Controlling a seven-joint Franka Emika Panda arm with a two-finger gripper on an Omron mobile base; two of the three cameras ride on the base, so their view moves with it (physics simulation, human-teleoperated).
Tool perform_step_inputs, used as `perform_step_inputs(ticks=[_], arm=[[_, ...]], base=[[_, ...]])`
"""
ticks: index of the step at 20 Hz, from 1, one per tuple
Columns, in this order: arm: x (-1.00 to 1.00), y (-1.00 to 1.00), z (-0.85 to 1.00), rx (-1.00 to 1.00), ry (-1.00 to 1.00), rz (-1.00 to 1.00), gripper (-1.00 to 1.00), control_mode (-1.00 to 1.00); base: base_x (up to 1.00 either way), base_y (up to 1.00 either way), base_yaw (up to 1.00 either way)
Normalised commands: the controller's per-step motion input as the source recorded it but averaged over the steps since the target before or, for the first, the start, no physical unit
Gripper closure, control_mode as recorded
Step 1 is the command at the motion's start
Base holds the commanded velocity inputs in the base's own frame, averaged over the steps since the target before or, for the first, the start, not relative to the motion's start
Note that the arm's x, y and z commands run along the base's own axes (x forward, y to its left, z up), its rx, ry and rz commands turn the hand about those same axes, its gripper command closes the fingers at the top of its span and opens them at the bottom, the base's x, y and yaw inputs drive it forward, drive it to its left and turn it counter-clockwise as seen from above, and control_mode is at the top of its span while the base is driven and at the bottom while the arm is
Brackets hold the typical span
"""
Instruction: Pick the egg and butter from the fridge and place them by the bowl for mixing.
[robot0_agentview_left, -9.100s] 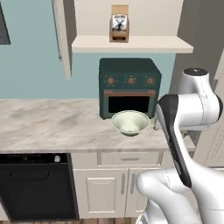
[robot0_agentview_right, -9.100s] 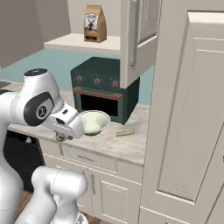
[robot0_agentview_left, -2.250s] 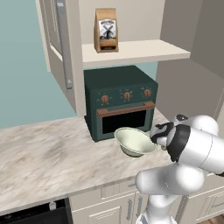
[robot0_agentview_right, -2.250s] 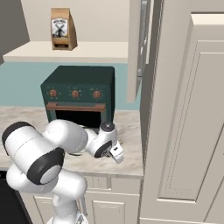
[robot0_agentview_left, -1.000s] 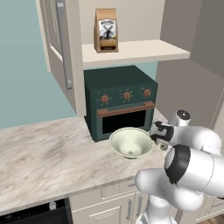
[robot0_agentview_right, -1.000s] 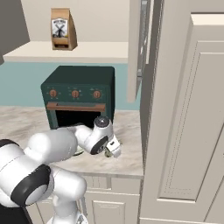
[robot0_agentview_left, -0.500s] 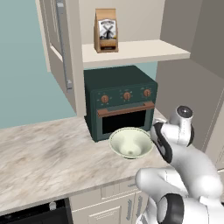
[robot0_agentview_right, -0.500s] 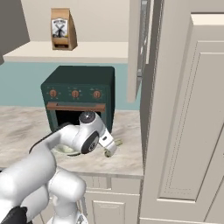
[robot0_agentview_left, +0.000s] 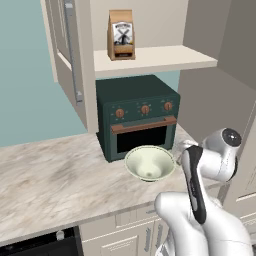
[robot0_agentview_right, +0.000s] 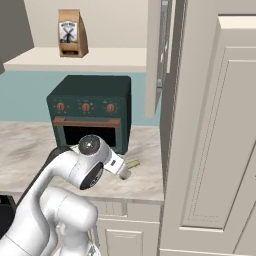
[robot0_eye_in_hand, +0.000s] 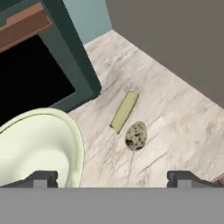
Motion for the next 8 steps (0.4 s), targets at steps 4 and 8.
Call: perform_step_inputs(ticks=[4, 8], arm=[[-0.49, 0.28, 0.50, -0.17, -0.03, 0.19, -1.00, -1.00], [-0.44, 0.21, 0.69, -0.10, 0.13, 0.12, -1.00, -1.00]], base=[[0.00, 0.00, 0.00], [0.00, 0.00, 0.00]])
